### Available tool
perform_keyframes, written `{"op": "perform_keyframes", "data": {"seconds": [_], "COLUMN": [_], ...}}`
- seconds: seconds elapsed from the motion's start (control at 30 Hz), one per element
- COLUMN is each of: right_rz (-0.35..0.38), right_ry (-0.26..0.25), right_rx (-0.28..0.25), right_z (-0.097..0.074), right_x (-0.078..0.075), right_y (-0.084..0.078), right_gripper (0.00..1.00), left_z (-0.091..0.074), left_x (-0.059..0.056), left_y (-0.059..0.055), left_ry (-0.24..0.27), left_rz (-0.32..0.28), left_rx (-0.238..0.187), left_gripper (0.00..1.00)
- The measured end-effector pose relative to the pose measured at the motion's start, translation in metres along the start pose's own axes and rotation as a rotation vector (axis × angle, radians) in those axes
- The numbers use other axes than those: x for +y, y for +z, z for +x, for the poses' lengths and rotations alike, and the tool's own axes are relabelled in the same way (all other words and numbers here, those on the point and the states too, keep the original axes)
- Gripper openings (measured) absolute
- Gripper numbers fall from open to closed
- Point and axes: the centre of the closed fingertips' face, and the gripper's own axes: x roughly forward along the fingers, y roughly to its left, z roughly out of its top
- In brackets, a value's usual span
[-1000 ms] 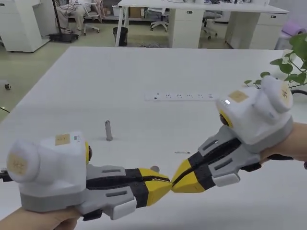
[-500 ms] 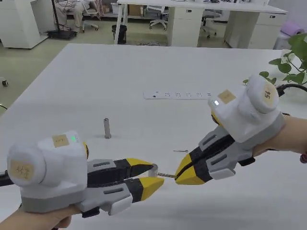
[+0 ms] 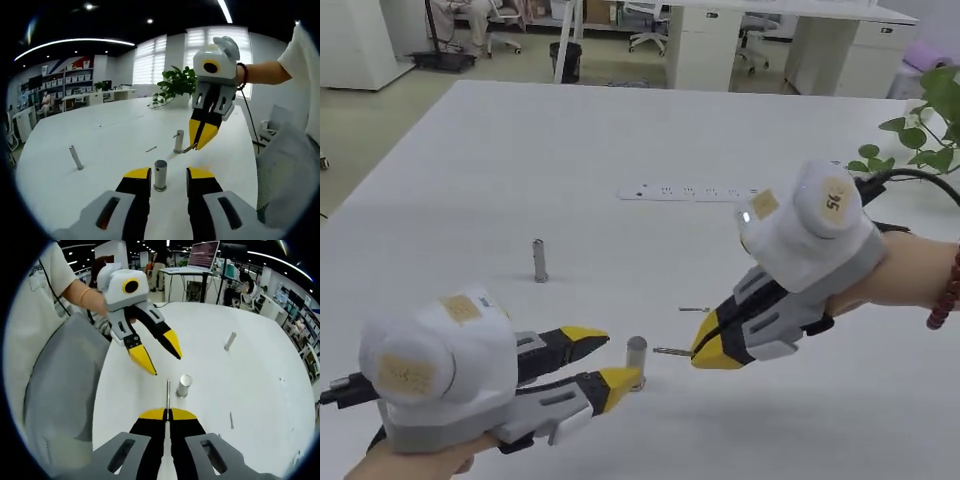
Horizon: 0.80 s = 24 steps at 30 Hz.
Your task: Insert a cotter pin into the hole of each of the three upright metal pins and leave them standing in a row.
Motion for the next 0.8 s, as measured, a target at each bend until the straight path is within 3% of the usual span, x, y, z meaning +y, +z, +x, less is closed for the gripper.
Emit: {"op": "perform_keyframes", "data": {"seconds": [0.37, 0.63, 0.8], "right_rz": [0.033, 0.089, 0.104], "right_ry": [-0.029, -0.05, -0.056], "right_rx": [0.044, 0.072, 0.083], "right_z": [0.008, 0.011, 0.013], "right_x": [-0.011, -0.019, -0.021], "right_y": [-0.008, -0.016, -0.019], "right_gripper": [0.03, 0.03, 0.03], "left_z": [0.021, 0.035, 0.04], "left_x": [0.009, 0.01, 0.011], "left_y": [-0.017, -0.027, -0.026], "left_ry": [0.086, 0.112, 0.128], "left_rz": [-0.01, -0.06, -0.064], "left_rx": [0.051, 0.078, 0.075], "left_gripper": [0.27, 0.26, 0.24]}}
